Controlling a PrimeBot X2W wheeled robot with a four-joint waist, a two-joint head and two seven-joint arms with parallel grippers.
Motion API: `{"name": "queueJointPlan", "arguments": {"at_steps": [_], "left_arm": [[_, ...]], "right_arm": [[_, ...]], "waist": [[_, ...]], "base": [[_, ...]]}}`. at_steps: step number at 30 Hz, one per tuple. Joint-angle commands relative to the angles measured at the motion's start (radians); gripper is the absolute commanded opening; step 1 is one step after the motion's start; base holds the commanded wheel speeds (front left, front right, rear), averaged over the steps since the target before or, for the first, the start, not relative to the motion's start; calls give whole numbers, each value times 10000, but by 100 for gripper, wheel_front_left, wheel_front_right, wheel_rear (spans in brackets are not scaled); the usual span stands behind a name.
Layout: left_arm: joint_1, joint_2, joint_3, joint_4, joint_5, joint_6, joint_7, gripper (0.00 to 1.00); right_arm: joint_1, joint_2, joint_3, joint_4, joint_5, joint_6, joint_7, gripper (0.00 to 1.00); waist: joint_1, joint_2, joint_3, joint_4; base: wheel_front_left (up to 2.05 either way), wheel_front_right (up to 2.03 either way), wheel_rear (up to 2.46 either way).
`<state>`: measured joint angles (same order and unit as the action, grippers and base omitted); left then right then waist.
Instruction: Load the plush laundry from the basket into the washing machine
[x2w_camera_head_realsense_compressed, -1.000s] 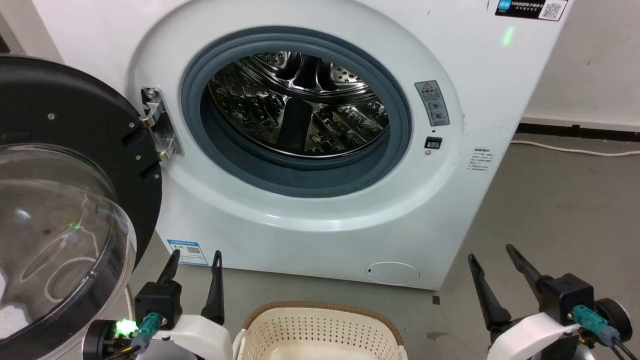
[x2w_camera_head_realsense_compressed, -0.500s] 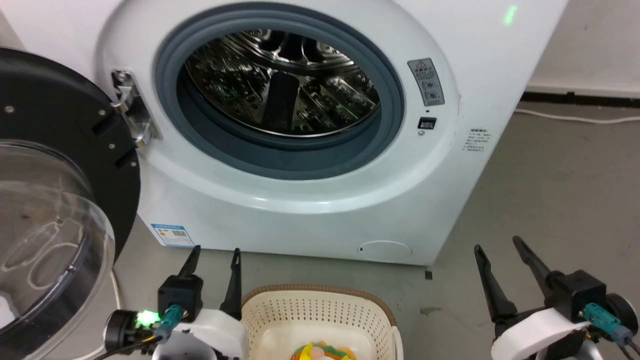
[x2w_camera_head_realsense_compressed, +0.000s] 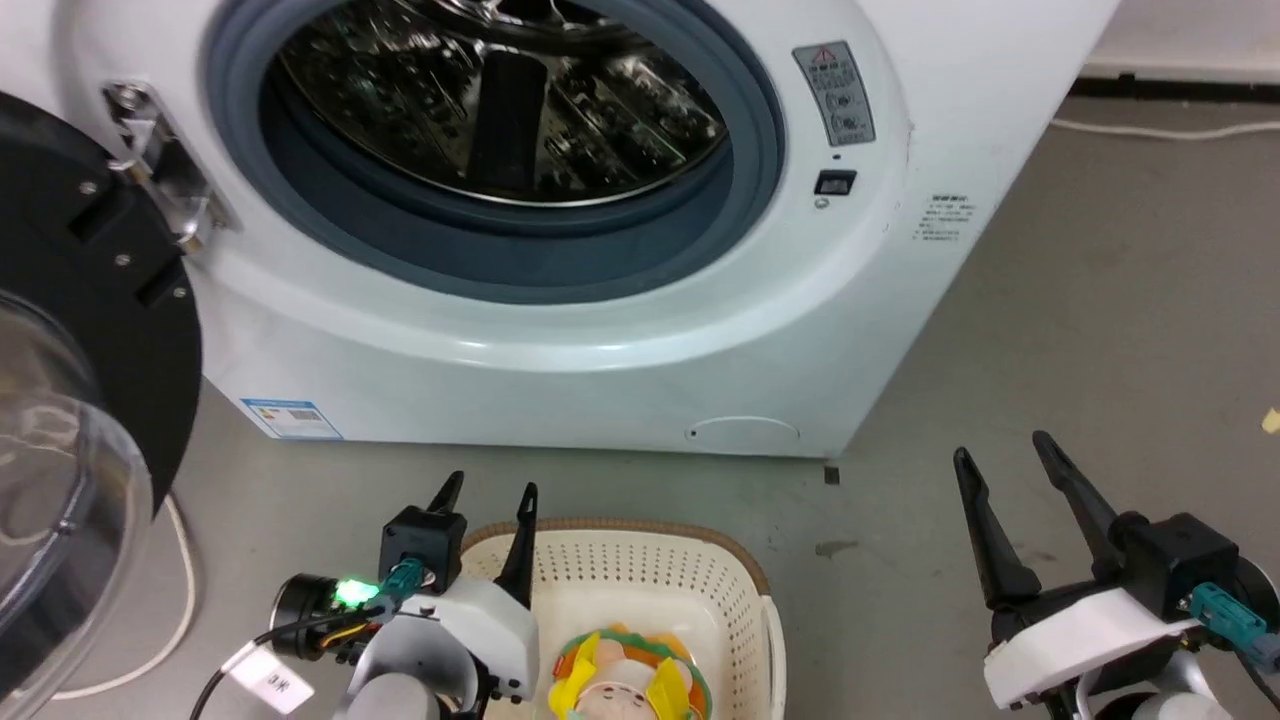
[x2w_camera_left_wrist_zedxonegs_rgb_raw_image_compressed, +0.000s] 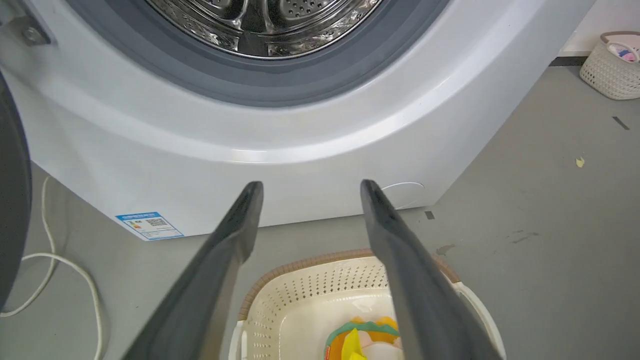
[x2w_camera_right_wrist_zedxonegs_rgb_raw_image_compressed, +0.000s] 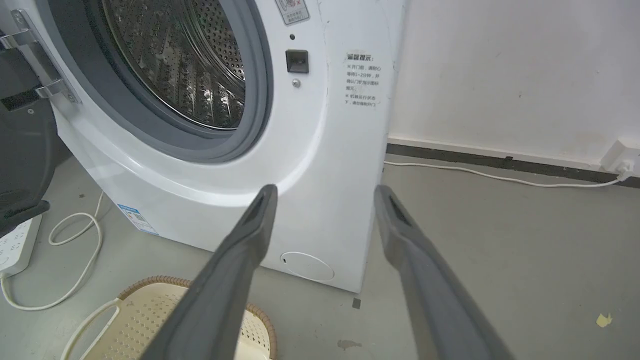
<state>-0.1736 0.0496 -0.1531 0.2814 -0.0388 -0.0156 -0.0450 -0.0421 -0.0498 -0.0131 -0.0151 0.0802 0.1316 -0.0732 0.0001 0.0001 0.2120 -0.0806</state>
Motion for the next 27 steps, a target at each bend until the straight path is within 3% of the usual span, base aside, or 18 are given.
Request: {"name": "queueJointPlan", "arguments": {"at_steps": [1,27], "left_arm": [[-258,7,-120,242,-51,-35,-20,100],[-2025,278,-1495,3905,-799,-526,983,100]], "right_arm": [[-208,-1,8,-83,83,-3,-105,100],[-865,-2,23,-308,739,-5,-646,100]], "waist": [[-1,-1,184,-96],[-1,-1,2334,-806]], "base": [[0,0,0],[0,0,0]]}}
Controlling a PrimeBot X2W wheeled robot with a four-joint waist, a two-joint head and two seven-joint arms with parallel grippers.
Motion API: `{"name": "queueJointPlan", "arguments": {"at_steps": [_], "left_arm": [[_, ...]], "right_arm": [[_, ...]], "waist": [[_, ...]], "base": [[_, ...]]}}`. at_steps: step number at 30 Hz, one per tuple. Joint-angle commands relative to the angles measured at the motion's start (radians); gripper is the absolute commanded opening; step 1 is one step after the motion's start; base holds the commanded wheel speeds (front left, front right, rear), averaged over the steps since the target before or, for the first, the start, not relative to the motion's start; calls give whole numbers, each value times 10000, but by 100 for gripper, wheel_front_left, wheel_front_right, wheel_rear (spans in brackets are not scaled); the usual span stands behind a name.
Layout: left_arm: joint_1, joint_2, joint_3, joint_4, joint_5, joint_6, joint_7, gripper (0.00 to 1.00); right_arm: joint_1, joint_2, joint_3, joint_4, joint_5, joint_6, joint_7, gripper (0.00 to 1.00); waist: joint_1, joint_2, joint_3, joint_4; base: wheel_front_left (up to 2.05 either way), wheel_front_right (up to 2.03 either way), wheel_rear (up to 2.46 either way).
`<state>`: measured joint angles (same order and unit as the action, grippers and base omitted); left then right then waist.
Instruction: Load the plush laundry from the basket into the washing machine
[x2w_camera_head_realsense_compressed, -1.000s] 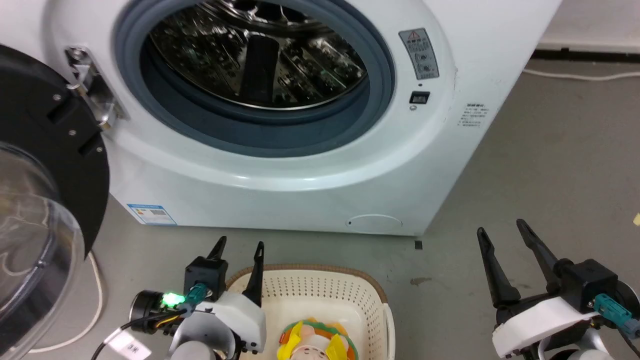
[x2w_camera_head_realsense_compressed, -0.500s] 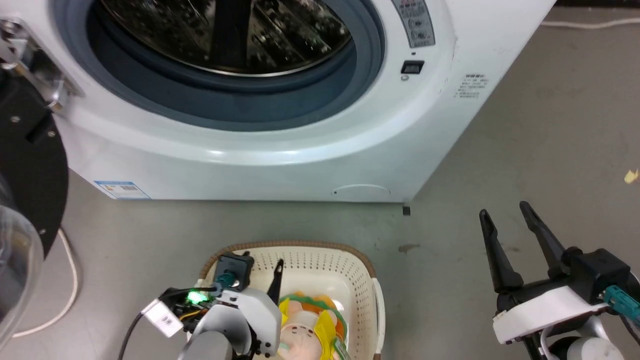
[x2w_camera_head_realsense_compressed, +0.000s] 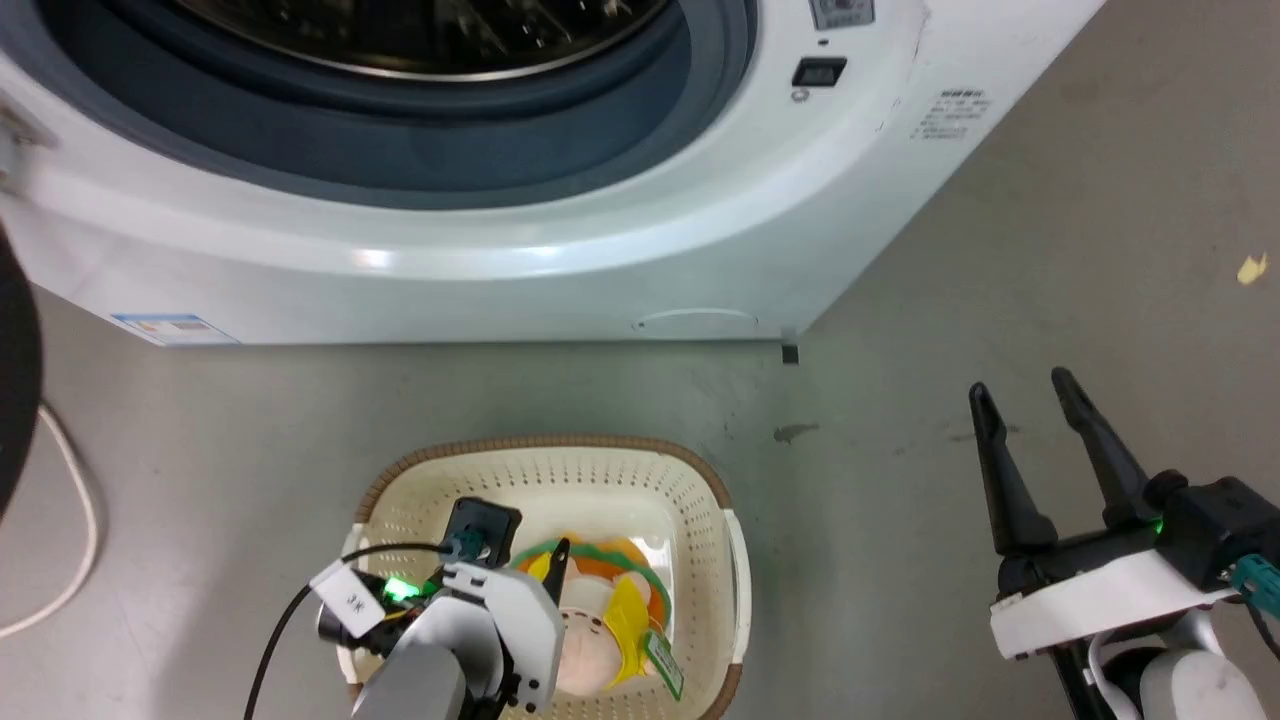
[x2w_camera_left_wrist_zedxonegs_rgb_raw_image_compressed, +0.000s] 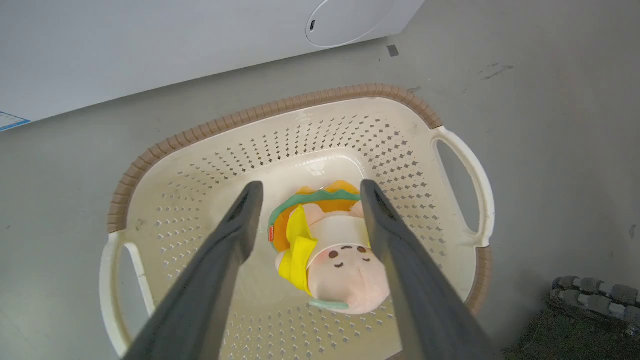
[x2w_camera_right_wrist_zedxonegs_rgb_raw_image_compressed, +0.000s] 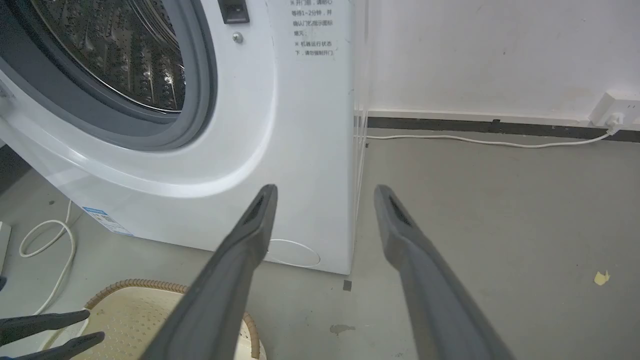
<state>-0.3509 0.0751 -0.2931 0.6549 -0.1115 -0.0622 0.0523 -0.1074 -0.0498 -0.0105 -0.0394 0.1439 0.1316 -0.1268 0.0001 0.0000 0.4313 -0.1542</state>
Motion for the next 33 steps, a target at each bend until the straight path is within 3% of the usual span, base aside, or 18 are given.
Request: {"name": "queueJointPlan", "arguments": {"at_steps": [1,14,23,33], "left_arm": [[-346,38,-150,274,-92,-70,12,100],[-1504,244,-932,1644,-252,140,497,100],[-2087,456,-1386,2590,-559,60,1440,100],[-2903,708,-1487,3621,-1278,58,1598,100]], "right_arm": [[-238,-2,2,-67,126,-5,-130,100],[-626,-3,30,-168,516,-6,-400,100],[-905,-3,101,-253,831,-7,-588,100],[-1337,-3,299,-339,1312,-7,-797,100]], "waist": [[-1,0,231,-98],[-1,0,1443,-528],[-1,0,2279,-853],[-1,0,3349,-1323]], "base": [[0,0,0],[0,0,0],[0,0,0],[0,0,0]]}}
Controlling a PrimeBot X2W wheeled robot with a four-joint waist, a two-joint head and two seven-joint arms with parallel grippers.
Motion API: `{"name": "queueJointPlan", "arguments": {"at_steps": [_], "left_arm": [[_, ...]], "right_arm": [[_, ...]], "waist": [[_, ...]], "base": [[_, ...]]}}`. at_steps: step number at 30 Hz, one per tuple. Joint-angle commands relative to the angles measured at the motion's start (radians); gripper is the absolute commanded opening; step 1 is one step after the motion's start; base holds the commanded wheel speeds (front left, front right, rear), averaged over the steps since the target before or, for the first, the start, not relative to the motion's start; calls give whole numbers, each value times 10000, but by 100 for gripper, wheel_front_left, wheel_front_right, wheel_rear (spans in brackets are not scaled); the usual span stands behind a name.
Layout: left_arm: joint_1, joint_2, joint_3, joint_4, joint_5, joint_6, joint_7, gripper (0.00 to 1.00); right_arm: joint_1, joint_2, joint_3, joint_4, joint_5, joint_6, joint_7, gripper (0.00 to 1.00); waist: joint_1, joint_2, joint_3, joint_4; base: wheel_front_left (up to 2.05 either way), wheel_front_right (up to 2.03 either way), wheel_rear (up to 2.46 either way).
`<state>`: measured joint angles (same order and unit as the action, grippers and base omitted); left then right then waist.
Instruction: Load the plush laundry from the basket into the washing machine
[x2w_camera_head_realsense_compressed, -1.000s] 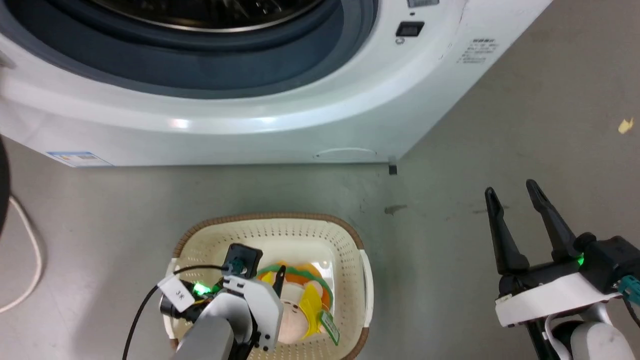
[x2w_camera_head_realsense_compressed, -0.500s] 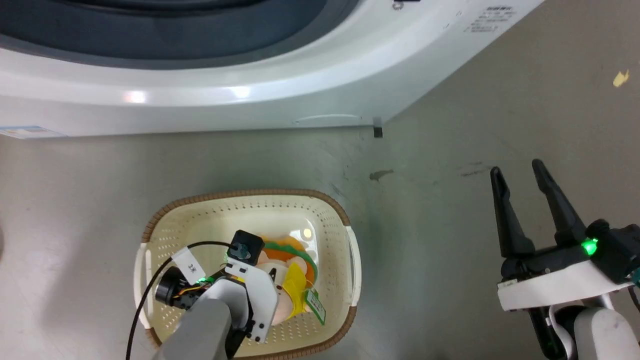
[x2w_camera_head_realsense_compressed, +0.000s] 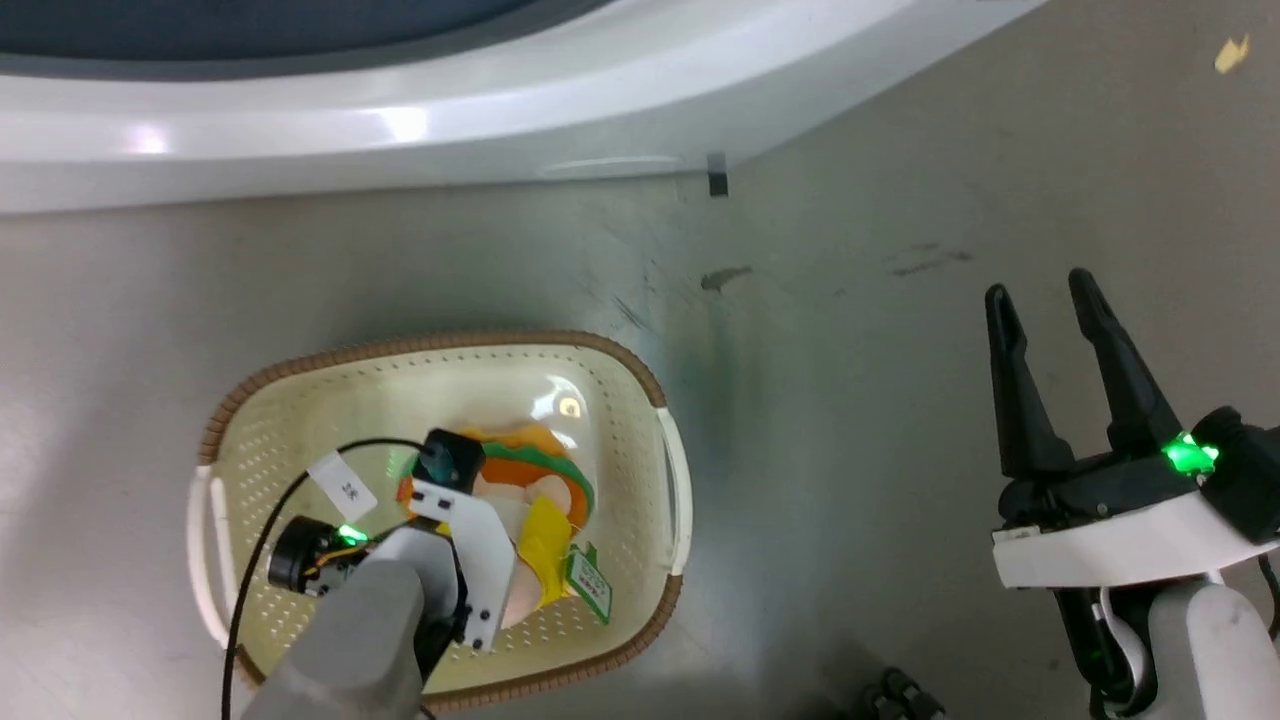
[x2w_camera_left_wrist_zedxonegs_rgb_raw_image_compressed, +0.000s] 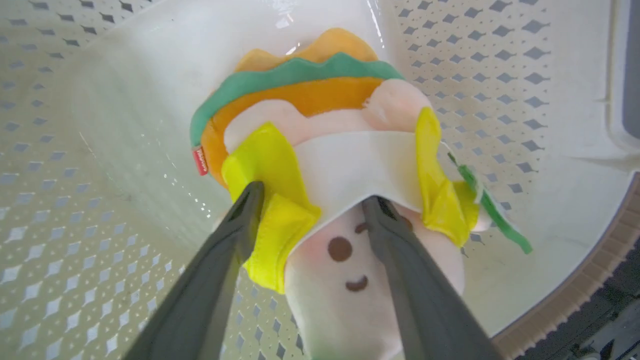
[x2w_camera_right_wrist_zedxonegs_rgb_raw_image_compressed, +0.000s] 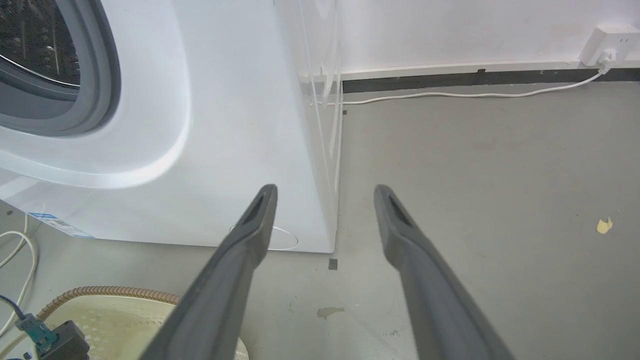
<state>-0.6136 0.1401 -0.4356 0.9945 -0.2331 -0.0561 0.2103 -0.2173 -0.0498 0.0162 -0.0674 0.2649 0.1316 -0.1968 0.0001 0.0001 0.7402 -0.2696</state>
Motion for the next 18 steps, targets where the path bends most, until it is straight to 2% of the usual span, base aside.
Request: {"name": "queueJointPlan", "arguments": {"at_steps": [1,12,13,14,15,18], "left_arm": [[-373,81,-119,328,-87,8,55,100],[-1376,199,-685,1456,-468,26,566,100],[-1446,211,-713,1559,-533,11,629,30],[-1446,211,-713,1559,-533,11,629,30],[-1701,322,-910,1969,-681,39,581,0],[-1764,266,-1004,2265,-847,145,257,0]], "right_arm": [[-280,-4,49,-67,153,-7,-118,100],[-599,-4,139,-86,581,-8,-345,100],[-633,-4,153,-81,621,-8,-366,100],[-633,-4,153,-81,621,-8,-366,100],[-787,-4,227,-33,764,-9,-450,100],[-837,-4,205,44,795,-9,-512,100]], "waist": [[-1,-1,365,-213],[-1,-1,1343,-576],[-1,-1,1417,-614],[-1,-1,1417,-614],[-1,-1,1598,-770],[-1,-1,1451,-739]], "base": [[0,0,0],[0,0,0],[0,0,0],[0,0,0],[0,0,0],[0,0,0]]}}
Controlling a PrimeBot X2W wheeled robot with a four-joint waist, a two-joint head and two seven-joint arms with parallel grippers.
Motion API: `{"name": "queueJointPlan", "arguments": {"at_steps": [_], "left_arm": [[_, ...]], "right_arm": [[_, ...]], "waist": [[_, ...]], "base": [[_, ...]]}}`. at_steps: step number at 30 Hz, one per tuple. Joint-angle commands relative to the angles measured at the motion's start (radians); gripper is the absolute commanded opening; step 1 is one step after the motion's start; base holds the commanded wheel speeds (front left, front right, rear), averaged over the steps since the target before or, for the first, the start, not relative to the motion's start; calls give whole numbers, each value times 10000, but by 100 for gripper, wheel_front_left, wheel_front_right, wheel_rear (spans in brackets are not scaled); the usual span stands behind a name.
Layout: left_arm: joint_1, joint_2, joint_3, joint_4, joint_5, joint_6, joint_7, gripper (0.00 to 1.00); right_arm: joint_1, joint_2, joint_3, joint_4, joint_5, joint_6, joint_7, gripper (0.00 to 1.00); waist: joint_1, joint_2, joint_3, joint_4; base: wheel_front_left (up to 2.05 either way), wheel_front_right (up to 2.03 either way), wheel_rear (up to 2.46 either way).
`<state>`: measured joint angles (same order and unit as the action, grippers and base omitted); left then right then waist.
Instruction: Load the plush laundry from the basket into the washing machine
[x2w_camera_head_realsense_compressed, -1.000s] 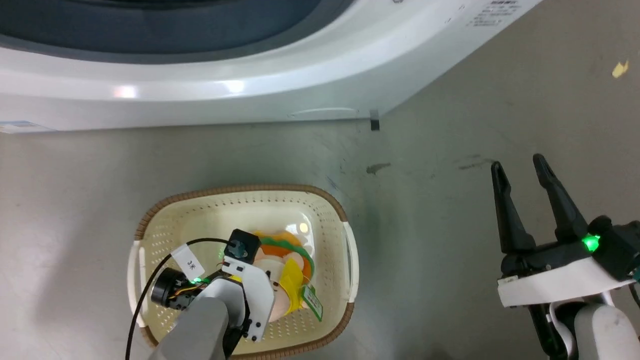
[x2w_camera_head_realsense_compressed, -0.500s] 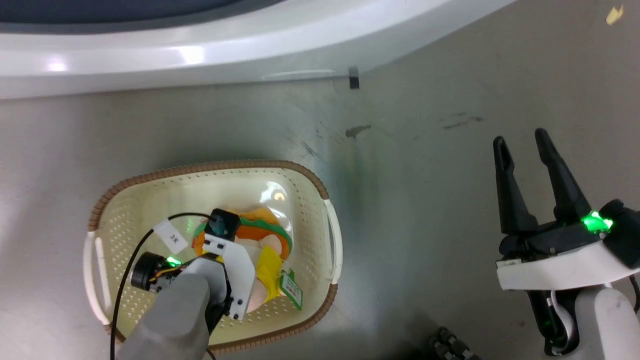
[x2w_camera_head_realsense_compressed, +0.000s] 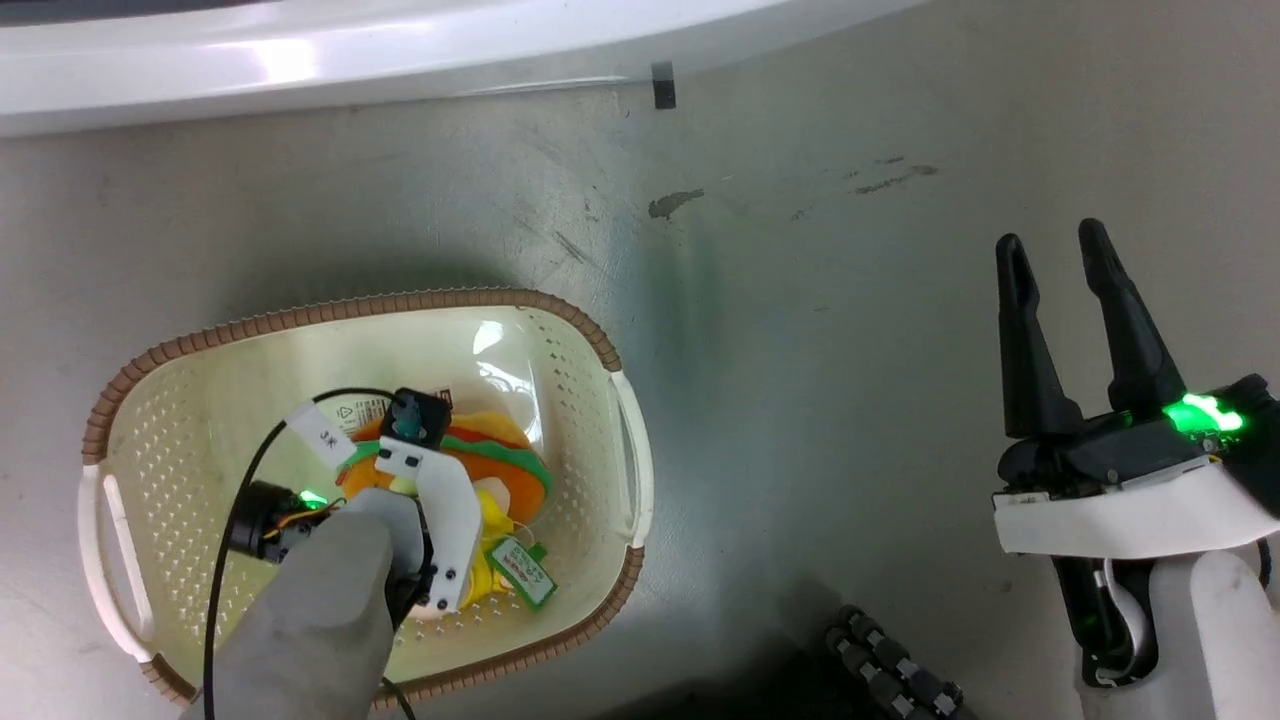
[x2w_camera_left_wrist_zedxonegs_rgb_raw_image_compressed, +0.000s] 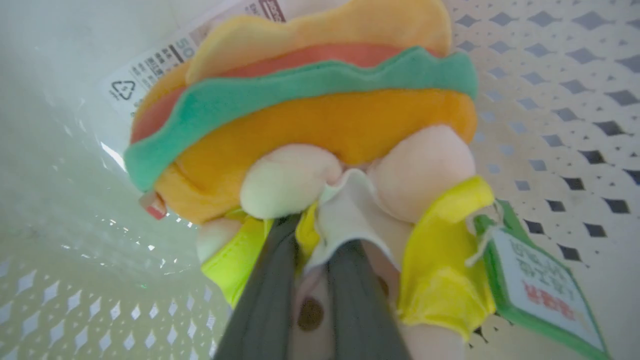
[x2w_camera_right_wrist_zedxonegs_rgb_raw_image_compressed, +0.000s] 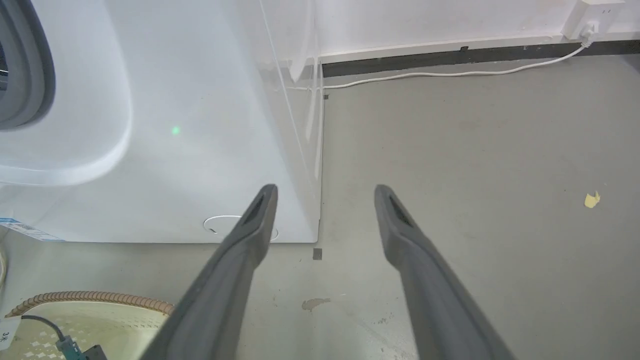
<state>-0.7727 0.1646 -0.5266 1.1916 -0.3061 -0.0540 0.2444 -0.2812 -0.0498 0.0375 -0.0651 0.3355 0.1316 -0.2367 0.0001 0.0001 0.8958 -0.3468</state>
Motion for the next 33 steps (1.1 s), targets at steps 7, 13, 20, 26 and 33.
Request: {"name": "queueJointPlan", "arguments": {"at_steps": [7,13,20,26,33], "left_arm": [[-37,-298,-233,869,-573,86,-935,0],[673,-673,-157,758,-918,-210,-2393,0],[1608,-939,-91,492,-1274,-462,-4173,0],[2108,-1042,240,-443,-1706,-545,-4992,0],[2475,-582,1512,-4600,-1425,96,-5057,0]], "right_arm": [[-124,-4,-193,127,-107,-9,-238,100],[351,-4,-446,231,-719,-9,-251,100],[1062,-4,-643,284,-1396,-9,-251,100],[1651,-4,-865,249,-1728,-9,-251,100],[2056,-4,-1072,39,-1847,-9,-251,100]], "waist": [[-1,-1,-1022,306],[-1,-1,-2832,915],[-1,-1,-4867,1704],[-1,-1,-5980,2278],[-1,-1,-6175,2682]], "base": [[0,0,0],[0,0,0],[0,0,0],[0,0,0],[0,0,0]]}}
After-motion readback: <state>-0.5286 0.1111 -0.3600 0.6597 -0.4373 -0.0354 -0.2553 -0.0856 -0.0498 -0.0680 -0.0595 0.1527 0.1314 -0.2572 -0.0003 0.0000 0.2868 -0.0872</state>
